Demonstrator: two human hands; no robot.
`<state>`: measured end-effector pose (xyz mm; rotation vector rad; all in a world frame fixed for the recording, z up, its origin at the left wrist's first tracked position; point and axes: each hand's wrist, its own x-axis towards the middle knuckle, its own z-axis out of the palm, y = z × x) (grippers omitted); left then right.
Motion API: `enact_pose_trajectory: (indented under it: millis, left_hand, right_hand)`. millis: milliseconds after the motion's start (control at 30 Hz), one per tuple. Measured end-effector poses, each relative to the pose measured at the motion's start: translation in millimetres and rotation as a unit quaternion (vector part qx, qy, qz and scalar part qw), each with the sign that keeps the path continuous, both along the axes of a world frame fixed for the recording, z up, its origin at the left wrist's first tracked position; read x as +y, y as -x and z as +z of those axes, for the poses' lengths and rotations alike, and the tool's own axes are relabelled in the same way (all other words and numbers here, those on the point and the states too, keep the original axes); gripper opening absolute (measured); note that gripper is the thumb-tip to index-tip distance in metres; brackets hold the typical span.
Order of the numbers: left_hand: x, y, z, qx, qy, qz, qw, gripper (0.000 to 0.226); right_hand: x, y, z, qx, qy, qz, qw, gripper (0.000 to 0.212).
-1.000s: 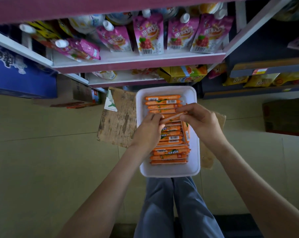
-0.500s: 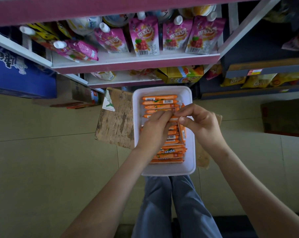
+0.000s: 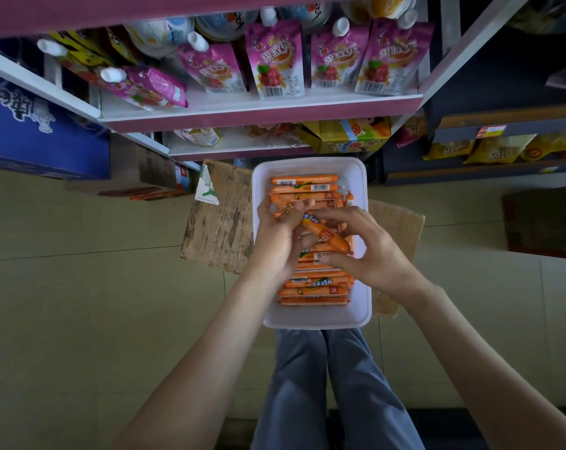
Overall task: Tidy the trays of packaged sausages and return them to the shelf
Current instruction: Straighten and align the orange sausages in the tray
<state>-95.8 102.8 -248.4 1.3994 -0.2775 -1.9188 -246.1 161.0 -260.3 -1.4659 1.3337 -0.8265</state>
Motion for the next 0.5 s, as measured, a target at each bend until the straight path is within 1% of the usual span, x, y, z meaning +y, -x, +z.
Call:
enact_pose_trajectory:
  millis: [67, 133, 167, 200, 233, 267, 300, 333, 367, 433, 500]
  left_hand:
    - [0.5, -1.6, -0.1, 0.044, -0.041, 0.017, 0.998, 0.027]
    - [2.2, -3.2, 0.9, 0.069, -0.083, 0.025, 0.994, 0.027]
    - [4.0, -3.5, 0.7, 0.064, -0.094, 0.013, 0.993, 0.028]
    - [6.1, -2.6, 1.6, 0.036, -0.096, -0.022, 0.994, 0.029]
    - [8.1, -1.5, 2.6, -0.029, -0.082, -0.084, 0.993, 0.03]
    - [10.1, -0.8, 3.6, -0.125, -0.051, -0.166, 0.977, 0.031]
    - [12.8, -0.8, 2.8, -0.232, -0.001, -0.237, 0.944, 0.032]
    - [16.0, -1.8, 2.4, -0.314, 0.069, -0.274, 0.906, 0.034]
    - [19.0, -3.0, 4.3, -0.347, 0.143, -0.271, 0.886, 0.035]
    - [21.8, -7.7, 10.8, -0.334, 0.272, -0.212, 0.877, 0.029]
    - [20.9, -12.1, 17.2, -0.317, 0.39, -0.2, 0.841, 0.023]
  right_hand:
    - [-1.9, -0.5, 0.5, 0.029, 0.042, 0.017, 0.999, 0.041]
    - [-4.7, -2.0, 1.1, 0.05, 0.068, 0.012, 0.996, 0.033]
    - [-6.0, -2.6, 0.9, 0.055, 0.077, 0.003, 0.995, 0.03]
    - [-6.7, -3.0, 0.4, 0.054, 0.079, -0.007, 0.995, 0.027]
    - [-7.1, -3.5, 1.3, 0.044, 0.066, -0.019, 0.997, 0.025]
    - [-7.1, -4.0, 3.3, 0.024, 0.037, -0.034, 0.998, 0.023]
    - [-7.4, -4.9, 5.3, 0.005, 0.003, -0.048, 0.999, 0.02]
    - [-7.5, -6.0, 6.6, -0.006, -0.018, -0.059, 0.998, 0.017]
    - [-7.9, -7.2, 7.4, -0.009, -0.025, -0.066, 0.997, 0.014]
    - [-8.8, -7.9, 6.7, -0.004, -0.018, -0.067, 0.998, 0.008]
    - [-9.9, -7.0, 5.0, -0.002, -0.006, -0.057, 0.998, 0.01]
